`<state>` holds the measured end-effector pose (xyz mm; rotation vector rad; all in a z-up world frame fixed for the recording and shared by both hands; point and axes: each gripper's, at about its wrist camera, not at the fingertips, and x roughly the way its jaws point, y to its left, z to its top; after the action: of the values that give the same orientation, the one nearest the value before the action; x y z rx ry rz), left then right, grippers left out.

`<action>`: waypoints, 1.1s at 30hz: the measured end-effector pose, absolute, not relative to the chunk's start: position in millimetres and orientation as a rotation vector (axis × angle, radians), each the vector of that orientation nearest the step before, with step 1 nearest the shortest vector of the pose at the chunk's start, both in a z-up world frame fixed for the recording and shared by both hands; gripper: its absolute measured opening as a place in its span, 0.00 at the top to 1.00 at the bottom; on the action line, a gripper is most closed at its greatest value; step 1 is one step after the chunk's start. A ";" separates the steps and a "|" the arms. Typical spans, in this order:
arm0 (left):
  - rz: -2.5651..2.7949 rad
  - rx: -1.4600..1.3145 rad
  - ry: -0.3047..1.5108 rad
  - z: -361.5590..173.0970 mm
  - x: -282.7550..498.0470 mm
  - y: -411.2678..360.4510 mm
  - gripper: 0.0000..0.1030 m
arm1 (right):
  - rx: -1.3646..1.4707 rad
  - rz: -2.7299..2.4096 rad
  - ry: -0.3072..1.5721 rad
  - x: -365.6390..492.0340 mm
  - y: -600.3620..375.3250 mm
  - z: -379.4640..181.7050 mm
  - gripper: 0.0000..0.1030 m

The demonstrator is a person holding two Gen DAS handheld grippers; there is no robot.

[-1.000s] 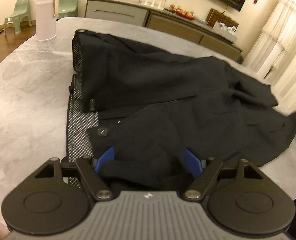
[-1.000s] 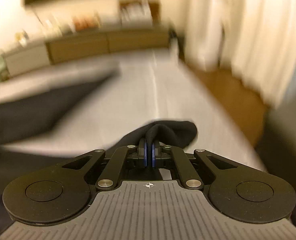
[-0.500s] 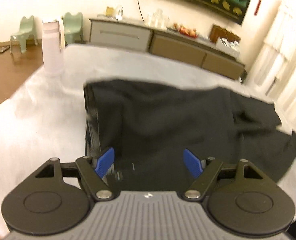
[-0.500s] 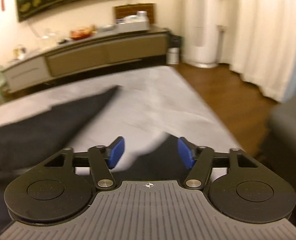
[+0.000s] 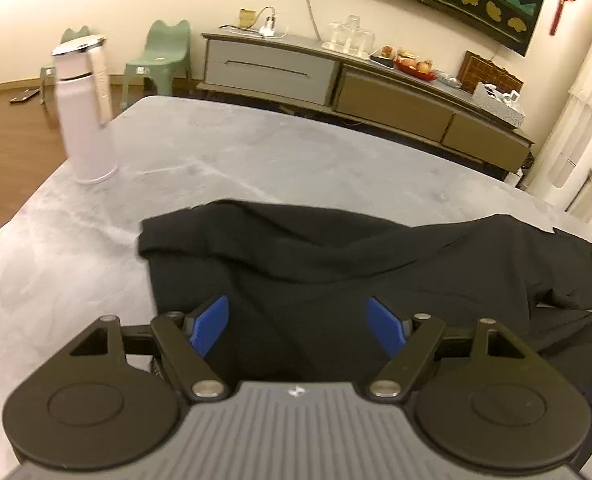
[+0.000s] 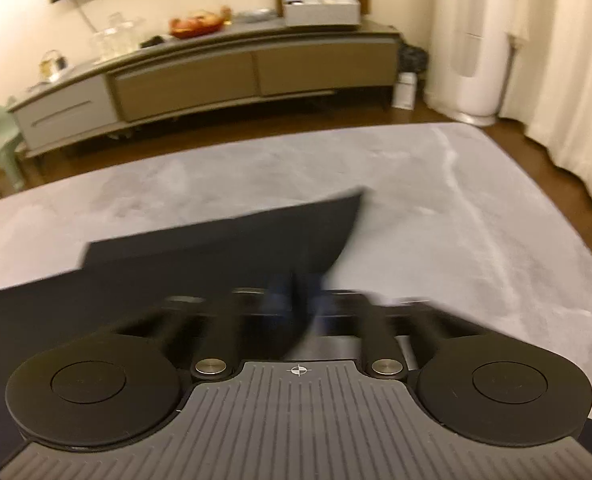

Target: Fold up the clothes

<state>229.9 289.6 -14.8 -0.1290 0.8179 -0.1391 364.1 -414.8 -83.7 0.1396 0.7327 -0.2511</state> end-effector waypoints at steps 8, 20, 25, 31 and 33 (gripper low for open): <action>-0.104 -0.129 0.792 -10.4 237.5 283.3 0.24 | -0.150 -0.491 0.345 269.3 -371.8 40.2 0.95; -0.030 -0.115 0.869 -27.9 267.6 289.4 0.17 | 0.239 -0.460 0.575 175.8 -408.3 -11.0 0.35; -0.045 -0.010 0.967 -56.0 293.1 272.0 0.23 | 0.332 -0.534 0.600 138.6 -429.7 -44.1 0.30; 0.016 0.018 0.968 -66.0 322.1 282.1 0.25 | 0.350 -0.645 0.649 131.1 -476.5 -68.7 0.30; 0.037 0.006 0.962 -66.7 334.6 289.1 0.24 | 0.357 -0.643 0.674 136.5 -486.1 -78.8 0.30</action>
<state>334.6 289.1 -66.7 0.0057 0.9617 0.0374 136.5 -486.1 -78.8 0.3573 0.6737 -0.6433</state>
